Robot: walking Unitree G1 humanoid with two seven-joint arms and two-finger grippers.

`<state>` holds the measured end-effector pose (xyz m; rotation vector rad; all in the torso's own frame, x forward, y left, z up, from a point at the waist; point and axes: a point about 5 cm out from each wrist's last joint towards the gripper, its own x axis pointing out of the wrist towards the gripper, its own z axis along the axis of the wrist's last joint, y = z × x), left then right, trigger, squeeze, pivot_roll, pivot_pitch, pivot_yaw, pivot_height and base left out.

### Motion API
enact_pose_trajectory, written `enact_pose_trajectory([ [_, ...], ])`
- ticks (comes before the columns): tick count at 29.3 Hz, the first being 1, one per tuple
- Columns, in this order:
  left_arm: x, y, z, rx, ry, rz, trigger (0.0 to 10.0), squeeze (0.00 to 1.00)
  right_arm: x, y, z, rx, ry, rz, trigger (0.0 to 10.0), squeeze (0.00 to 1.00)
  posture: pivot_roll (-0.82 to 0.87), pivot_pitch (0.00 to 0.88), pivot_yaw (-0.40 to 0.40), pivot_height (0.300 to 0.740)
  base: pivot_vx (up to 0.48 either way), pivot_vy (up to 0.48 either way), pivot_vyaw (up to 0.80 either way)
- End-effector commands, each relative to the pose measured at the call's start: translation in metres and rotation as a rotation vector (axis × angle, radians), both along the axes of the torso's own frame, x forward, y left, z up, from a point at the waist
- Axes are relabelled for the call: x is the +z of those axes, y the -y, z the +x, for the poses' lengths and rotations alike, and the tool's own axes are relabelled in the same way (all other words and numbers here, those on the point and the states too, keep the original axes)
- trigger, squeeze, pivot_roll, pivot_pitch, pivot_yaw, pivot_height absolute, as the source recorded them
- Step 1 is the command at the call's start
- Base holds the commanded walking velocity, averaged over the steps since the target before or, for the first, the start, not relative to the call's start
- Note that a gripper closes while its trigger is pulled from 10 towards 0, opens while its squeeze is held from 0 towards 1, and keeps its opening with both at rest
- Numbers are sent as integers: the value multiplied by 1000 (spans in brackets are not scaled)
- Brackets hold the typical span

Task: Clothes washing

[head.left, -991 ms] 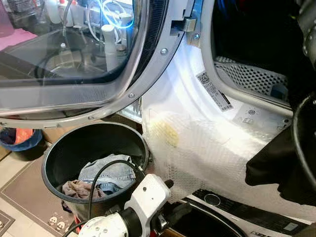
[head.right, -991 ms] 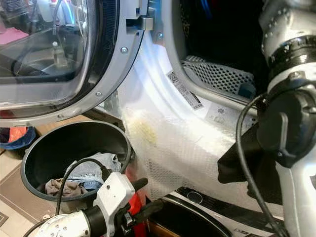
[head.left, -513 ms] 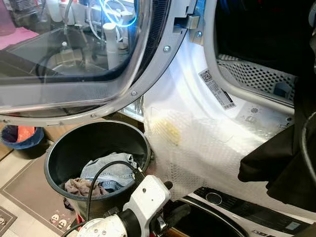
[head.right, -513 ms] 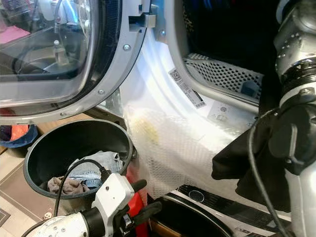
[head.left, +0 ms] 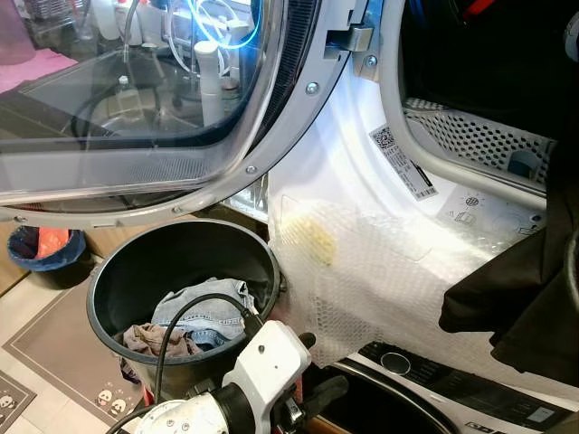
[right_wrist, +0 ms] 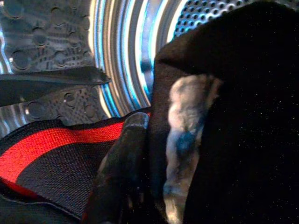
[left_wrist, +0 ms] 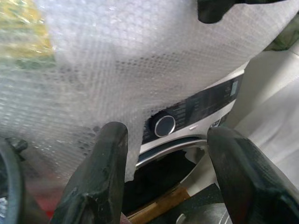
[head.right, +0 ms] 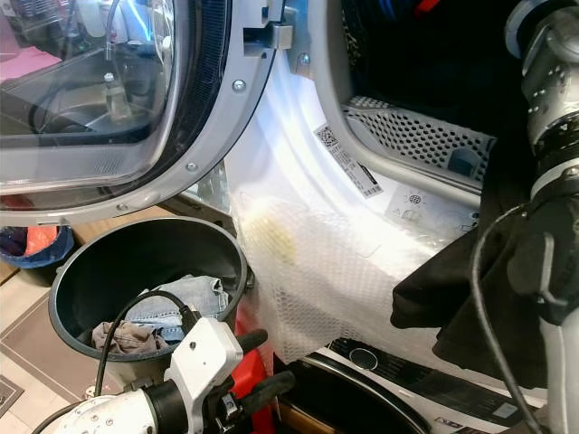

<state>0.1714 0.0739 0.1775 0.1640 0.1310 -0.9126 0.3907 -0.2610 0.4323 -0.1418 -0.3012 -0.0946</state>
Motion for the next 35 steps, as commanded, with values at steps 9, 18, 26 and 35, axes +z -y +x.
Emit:
enact_pose_trajectory([
  [9, 5, -2, -1, -10, 14, 5, 10000, 0, 5, 21, -10, 2, -2, 45, 10000, 1000, 48, 199, -79, 740, 0, 0, 0],
  [18, 10, 0, 2, -40, 52, 14, 10000, 0, 4, 38, -17, -33, 17, 81, 10000, 1000, 39, 195, -69, 740, 0, 0, 0],
  [26, 11, -2, 3, -42, 52, 19, 10000, 0, 1, 50, -24, 5, -40, 38, 10000, 1000, 40, 197, -62, 740, 0, 0, 0],
  [35, 12, -4, 4, -46, 51, 27, 10000, 0, -1, 71, -39, 15, -103, -21, 10000, 1000, 32, 197, -42, 740, 0, 0, 0],
])
